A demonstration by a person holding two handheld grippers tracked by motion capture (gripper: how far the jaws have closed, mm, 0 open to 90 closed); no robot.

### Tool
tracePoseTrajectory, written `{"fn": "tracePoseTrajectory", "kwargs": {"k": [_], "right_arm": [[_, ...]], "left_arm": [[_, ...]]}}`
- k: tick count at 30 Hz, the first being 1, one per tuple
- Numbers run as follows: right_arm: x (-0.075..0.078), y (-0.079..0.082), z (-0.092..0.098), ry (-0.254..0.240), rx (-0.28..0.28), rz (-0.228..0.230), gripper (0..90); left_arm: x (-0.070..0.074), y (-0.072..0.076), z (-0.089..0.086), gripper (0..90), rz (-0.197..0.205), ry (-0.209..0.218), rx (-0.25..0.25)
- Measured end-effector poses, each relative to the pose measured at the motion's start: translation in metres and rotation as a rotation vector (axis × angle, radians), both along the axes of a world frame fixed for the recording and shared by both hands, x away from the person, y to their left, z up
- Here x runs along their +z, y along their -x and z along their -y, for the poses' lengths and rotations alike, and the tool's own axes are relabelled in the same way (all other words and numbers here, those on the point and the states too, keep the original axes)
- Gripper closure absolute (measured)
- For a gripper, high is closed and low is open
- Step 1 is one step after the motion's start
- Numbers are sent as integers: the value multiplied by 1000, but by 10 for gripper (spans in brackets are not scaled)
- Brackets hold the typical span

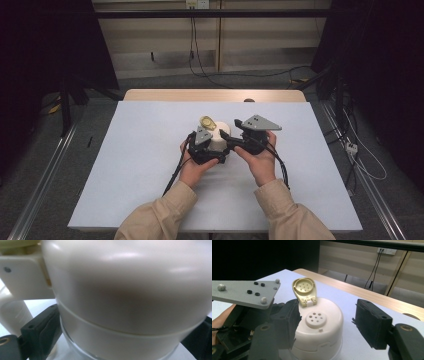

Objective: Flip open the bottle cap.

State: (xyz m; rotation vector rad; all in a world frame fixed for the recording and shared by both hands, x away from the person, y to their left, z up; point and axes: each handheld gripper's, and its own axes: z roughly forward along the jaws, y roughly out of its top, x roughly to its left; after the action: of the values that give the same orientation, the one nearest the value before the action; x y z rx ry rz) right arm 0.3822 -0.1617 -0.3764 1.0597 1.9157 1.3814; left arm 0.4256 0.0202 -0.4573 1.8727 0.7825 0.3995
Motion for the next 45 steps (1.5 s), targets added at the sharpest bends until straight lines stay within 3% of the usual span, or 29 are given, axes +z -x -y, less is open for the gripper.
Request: {"fn": "tracePoseTrajectory", "kwargs": {"k": [8,10,11,15,26,35,41,45], "right_arm": [[-2,6,7,-16,-6,4,299],[-3,8,9,-17,0,1,289],[-4,9,9,-14,0,3,279],[-6,13,11,-12,8,4,250],[-21,28,24,-21,10,-27,180],[-36,48,40,-43,10,-29,159],[-47,58,49,-52,-1,-48,147],[-50,64,53,-57,10,-40,143]], "left_arm": [[1,3,-4,35,-12,-17,-12],[-1,5,-6,41,-26,-86,-25],[-2,6,-6,50,-27,-93,-29],[4,12,-16,63,-7,-46,-35],[16,27,-44,55,5,-26,-68],[29,40,-88,53,22,-2,-71],[27,44,-114,56,1,12,-47],[28,47,-128,56,9,16,-44]]}}
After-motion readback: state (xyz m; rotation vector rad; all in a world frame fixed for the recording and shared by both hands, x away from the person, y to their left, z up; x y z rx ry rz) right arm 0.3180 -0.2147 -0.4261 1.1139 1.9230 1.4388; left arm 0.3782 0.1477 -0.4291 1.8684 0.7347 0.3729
